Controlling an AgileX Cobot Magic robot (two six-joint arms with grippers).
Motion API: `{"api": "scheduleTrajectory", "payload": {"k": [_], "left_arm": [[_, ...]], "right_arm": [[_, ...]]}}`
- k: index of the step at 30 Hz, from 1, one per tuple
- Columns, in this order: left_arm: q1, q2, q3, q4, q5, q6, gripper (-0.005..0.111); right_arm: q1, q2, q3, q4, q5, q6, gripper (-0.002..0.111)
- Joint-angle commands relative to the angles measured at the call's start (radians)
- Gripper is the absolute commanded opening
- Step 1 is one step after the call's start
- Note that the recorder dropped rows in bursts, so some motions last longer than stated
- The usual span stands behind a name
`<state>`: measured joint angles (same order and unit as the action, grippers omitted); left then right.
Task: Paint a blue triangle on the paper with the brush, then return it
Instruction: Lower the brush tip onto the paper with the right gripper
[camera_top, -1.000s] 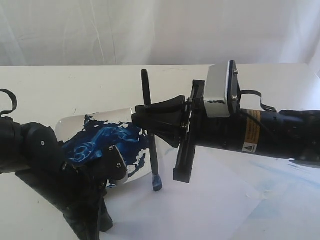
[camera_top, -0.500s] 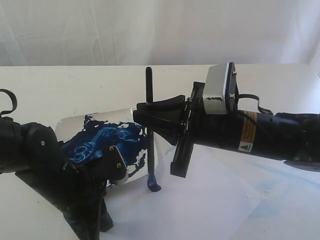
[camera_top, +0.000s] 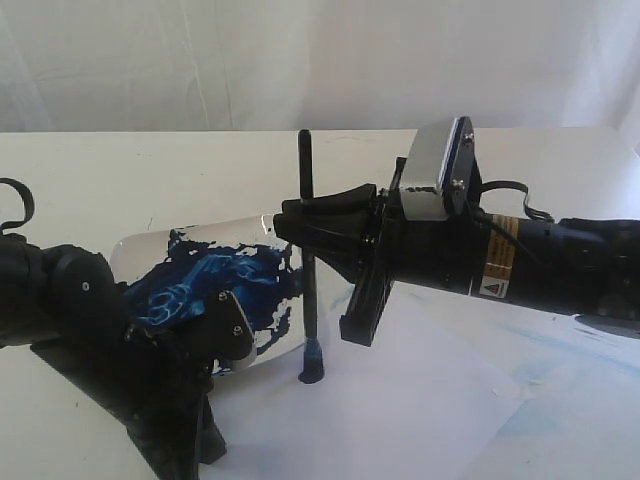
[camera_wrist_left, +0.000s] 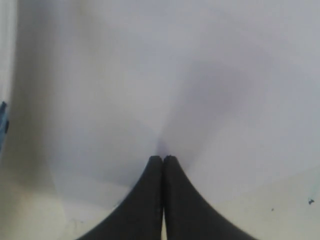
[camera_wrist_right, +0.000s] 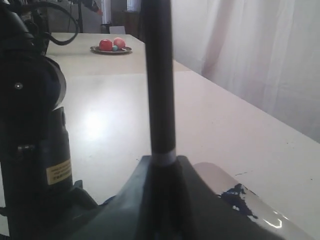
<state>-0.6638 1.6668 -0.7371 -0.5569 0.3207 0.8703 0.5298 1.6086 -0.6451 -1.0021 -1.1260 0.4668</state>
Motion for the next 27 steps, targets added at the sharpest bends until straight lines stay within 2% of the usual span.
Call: {"api": "scheduleTrajectory", "payload": {"k": [1,27], "left_arm": [[-0.007,0.016,0.008,-0.003,0.011,0.0,0.0],[-0.007,0.016,0.008,-0.003,0.011,0.0,0.0]], "right_arm": [[-0.003,-0.019,0.003,-0.001,0.049,0.016,0.0],[-0.003,-0.093,0.003,-0.025,0.307,0.027,0.0]]}}
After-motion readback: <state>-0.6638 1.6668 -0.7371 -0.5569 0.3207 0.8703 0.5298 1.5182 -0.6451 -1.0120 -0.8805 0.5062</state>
